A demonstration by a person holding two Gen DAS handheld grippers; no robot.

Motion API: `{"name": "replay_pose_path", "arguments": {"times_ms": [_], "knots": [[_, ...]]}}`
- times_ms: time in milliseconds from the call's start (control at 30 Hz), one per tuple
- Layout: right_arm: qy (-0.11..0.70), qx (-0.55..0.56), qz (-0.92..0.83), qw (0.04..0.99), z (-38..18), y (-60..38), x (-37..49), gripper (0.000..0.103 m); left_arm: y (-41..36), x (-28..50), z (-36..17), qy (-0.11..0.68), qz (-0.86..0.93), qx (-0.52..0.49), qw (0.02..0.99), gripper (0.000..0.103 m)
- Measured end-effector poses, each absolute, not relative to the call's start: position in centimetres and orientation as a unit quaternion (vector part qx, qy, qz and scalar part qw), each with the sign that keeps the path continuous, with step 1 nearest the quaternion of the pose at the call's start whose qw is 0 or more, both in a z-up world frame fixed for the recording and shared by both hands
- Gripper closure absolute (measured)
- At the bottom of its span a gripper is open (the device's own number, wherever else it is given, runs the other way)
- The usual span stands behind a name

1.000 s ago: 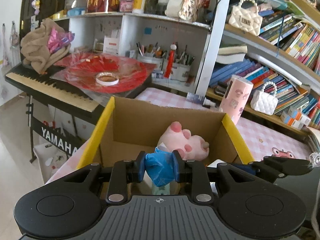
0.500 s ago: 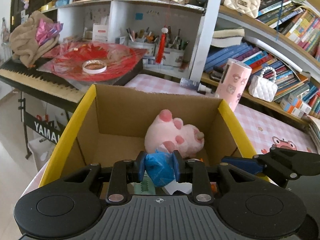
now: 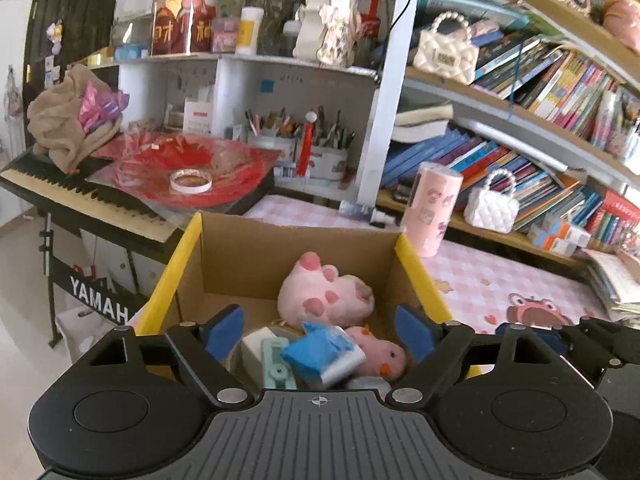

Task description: Organize objects

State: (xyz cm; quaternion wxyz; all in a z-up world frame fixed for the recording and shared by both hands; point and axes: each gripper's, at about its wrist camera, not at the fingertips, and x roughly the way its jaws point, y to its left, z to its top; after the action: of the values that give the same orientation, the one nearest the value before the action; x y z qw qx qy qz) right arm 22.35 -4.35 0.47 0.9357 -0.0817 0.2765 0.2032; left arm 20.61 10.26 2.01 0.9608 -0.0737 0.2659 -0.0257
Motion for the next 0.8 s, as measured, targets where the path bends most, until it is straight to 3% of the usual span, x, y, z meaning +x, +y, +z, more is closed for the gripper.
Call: {"name": "replay_pose_path", "arguments": {"times_ms": [333, 800], "knots": [[0.302, -0.034, 0.103, 0.947, -0.4, -6.6, 16.4, 0.02, 9.7, 13.6, 1.5, 0.268, -0.044, -0.046, 0.961, 0.011], [0.334, -0.015, -0.026, 0.942, -3.4, -8.5, 5.5, 0.01, 8.4, 5.8, -1.1, 0.312, -0.054, -0.012, 0.949, 0.008]]}}
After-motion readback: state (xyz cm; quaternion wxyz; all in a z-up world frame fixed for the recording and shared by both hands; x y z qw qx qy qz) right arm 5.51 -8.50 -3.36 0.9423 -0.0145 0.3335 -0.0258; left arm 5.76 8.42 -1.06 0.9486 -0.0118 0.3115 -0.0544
